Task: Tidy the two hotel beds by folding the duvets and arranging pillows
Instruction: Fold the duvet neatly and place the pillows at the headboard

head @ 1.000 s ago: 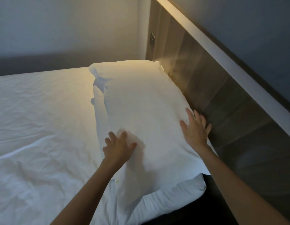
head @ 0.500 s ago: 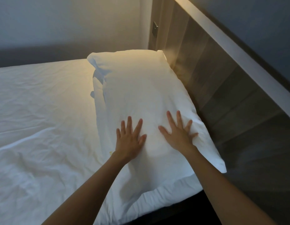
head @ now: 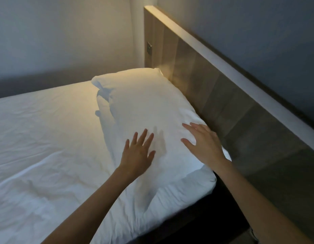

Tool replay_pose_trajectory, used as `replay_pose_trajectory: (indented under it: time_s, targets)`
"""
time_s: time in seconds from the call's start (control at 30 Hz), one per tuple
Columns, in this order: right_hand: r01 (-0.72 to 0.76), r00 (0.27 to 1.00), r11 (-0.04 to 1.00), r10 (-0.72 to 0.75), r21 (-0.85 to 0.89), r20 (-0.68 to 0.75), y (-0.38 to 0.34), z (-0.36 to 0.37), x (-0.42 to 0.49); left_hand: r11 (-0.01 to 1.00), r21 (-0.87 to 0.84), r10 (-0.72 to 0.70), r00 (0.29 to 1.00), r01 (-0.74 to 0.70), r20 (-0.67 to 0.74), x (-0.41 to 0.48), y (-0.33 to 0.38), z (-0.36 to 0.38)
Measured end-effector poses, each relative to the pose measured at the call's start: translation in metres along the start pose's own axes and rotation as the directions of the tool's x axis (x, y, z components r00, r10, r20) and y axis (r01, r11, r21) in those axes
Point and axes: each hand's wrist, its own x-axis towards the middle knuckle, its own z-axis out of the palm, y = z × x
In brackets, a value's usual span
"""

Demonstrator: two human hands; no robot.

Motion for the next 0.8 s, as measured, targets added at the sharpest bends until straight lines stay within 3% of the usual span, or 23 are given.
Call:
replay_pose_trajectory:
  time_s: [0.1,0.33,0.47,0.63,0.8]
  targets:
    - [-0.002,0.994,1.000,-0.001,-0.030,-0.111,-0.027,-0.021,-0.036,0.996,0.032,0.088,0.988,-0.084,-0.126,-0.024,0.005,-0.020]
    - [-0.122,0.966,0.988,0.096,-0.094,-0.241,-0.082,-0.023,-0.137,0.958,0.017,0.280,0.929,-0.285,-0.241,-0.103,-0.008,-0.054]
    - [-0.242,0.930,0.967,0.208,-0.079,-0.304,-0.126,-0.012,-0.201,0.915,0.040,0.398,0.885,-0.401,-0.243,-0.144,-0.022,-0.063]
    - [-0.372,0.849,0.928,0.323,-0.038,-0.418,-0.183,-0.007,-0.287,0.839,0.090,0.544,0.826,-0.536,-0.149,-0.197,-0.026,-0.077]
    - [-0.521,0.748,0.853,0.438,-0.033,-0.498,-0.214,-0.015,-0.376,0.695,0.054,0.714,0.680,-0.717,-0.165,-0.251,0.001,-0.080]
